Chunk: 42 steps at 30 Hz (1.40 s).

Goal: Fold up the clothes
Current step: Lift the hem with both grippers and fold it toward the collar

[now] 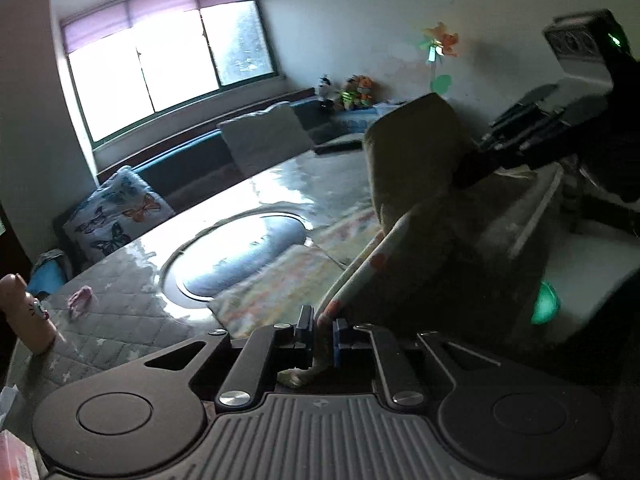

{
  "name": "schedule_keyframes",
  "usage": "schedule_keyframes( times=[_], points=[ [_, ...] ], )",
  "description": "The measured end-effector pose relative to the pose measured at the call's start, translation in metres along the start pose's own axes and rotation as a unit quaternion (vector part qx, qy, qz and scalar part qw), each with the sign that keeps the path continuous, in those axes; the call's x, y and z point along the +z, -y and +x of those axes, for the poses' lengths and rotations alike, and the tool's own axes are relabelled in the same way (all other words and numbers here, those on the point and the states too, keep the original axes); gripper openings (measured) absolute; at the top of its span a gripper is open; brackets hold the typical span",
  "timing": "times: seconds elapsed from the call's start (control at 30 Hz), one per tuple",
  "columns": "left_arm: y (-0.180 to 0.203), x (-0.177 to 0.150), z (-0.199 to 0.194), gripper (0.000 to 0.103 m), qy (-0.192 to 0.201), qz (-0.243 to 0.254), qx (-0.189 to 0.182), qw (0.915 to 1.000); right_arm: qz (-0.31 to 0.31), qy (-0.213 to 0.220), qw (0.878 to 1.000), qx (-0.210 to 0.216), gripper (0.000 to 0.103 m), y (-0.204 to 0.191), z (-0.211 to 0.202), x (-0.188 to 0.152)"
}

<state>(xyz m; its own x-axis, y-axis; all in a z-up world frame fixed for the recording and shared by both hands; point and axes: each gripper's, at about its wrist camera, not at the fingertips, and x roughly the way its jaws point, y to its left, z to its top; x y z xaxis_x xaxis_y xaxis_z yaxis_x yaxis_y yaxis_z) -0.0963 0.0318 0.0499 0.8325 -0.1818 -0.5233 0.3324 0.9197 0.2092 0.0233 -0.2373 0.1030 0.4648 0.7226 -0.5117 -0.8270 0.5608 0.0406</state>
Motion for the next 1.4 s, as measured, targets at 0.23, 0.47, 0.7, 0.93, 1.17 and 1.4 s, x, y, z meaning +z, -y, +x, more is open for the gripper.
schedule_keyframes(
  times=[0.23,0.47,0.7,0.93,1.17,1.4],
  points=[
    [-0.047,0.024,0.035,0.009,0.007,-0.062,0.012,0.9980,0.002,0.001,1.000,-0.012,0.008,0.035,0.037,0.035],
    [-0.098,0.035,0.095,0.005,-0.019,-0.113,0.031,0.9929,0.006,-0.032,0.999,-0.024,0.008,0.080,0.100,0.061],
    [-0.127,0.018,0.146,0.004,-0.070,-0.170,0.037,0.9823,0.009,-0.083,0.996,-0.040,0.008,0.106,0.175,0.052],
    [-0.128,0.012,0.164,0.020,-0.094,-0.194,0.033,0.9759,0.035,-0.114,0.992,-0.042,0.010,0.118,0.202,0.025],
    [-0.125,0.007,0.183,0.027,-0.110,-0.210,0.030,0.9709,0.045,-0.108,0.992,-0.044,0.014,0.123,0.201,0.026],
    [-0.119,0.017,0.164,0.002,-0.071,-0.206,0.069,0.9735,0.027,-0.075,0.995,-0.051,0.009,0.112,0.193,0.032]
  ],
)
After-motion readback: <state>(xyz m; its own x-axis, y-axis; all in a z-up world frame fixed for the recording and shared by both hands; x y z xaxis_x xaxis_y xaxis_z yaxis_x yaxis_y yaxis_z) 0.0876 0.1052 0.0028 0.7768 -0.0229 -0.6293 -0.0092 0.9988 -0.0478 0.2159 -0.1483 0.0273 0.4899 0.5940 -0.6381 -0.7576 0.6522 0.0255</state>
